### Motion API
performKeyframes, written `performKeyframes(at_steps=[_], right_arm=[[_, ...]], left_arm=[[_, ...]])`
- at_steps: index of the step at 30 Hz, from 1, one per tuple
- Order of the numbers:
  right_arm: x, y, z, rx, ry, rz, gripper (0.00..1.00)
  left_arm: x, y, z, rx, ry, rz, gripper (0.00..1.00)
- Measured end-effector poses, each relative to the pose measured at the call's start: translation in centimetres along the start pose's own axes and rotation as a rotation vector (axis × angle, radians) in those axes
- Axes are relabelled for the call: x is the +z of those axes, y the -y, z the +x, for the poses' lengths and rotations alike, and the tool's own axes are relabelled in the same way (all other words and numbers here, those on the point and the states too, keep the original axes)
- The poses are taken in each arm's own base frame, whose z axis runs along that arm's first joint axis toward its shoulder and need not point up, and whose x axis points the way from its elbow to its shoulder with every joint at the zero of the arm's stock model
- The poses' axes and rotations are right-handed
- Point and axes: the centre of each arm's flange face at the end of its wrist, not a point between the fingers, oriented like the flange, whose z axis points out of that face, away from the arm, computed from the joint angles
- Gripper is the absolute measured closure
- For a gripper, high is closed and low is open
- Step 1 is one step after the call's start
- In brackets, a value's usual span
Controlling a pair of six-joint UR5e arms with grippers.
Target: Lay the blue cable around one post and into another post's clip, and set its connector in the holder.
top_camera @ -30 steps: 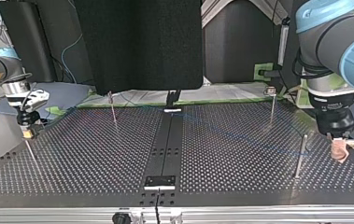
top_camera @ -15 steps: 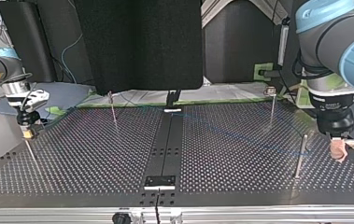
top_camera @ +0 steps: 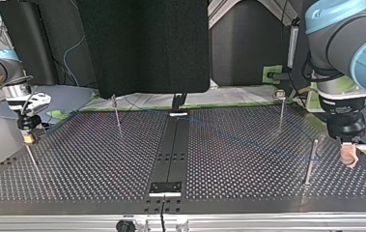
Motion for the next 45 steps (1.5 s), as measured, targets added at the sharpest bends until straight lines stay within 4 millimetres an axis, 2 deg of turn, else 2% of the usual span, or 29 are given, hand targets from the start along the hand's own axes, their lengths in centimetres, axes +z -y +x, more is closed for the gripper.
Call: performKeyframes(at_steps=[10,14,19,28,37,45], right_arm=[[0.0,0.0,0.0,0.0,0.0,0.0,0.0],[0.0,0.0,0.0,0.0,0.0,0.0,0.0],[0.0,0.0,0.0,0.0,0.0,0.0,0.0],[0.0,0.0,0.0,0.0,0.0,0.0,0.0],[0.0,0.0,0.0,0.0,0.0,0.0,0.0],[0.0,0.0,0.0,0.0,0.0,0.0,0.0]], left_arm=[[-0.1,0.5,0.4,-0.025,0.001,0.007,0.01],[-0.2,1.7,1.1,-0.022,0.016,0.04,0.01],[-1.2,3.5,1.6,-0.055,0.058,0.104,0.01],[-2.0,9.3,4.0,-0.113,0.084,0.252,0.01],[-1.9,15.1,8.3,-0.141,0.021,0.284,0.01],[-2.5,19.8,12.7,-0.155,-0.038,0.294,0.01]])
